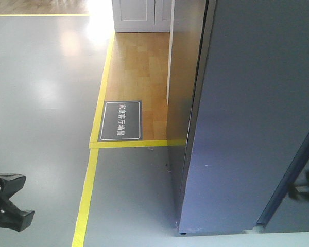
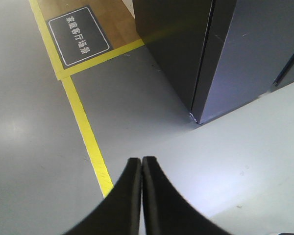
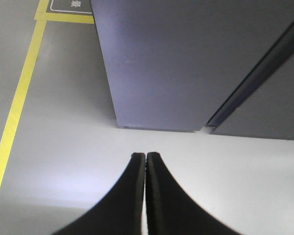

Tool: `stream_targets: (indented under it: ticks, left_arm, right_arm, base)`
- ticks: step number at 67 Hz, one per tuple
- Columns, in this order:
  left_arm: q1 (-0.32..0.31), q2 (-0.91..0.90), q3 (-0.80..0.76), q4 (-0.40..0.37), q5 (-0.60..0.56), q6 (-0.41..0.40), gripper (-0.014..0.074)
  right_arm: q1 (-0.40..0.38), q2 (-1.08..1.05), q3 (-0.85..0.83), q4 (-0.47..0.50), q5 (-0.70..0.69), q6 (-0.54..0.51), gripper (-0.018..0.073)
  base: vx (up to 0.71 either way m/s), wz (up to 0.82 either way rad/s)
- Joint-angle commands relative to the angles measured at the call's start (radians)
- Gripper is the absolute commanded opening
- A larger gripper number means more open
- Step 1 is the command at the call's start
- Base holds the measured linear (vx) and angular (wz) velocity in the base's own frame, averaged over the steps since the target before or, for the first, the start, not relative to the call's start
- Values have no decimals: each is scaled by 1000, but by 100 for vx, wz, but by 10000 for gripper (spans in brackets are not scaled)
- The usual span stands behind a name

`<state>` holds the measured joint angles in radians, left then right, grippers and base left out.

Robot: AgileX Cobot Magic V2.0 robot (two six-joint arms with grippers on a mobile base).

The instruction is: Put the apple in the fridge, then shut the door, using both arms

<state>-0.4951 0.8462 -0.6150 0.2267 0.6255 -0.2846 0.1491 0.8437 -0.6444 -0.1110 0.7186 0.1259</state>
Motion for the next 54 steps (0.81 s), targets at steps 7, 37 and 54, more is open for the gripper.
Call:
stream_targets:
  ticks: [7,37,54]
  left_arm:
    - [1,-10,-23,12,-50,-13,-6]
    - [1,-10,-23,12,-50,-13,-6]
    - [1,-10,-23,12,-50,-13,-6]
  right_arm:
    - [2,-213,-2,-10,146,4,-3]
    - [1,-547,-2,78,425,4,-3]
    - [1,-592,-2,94,431,4,-3]
  base:
    - [0,0]
    - [0,0]
    - [0,0]
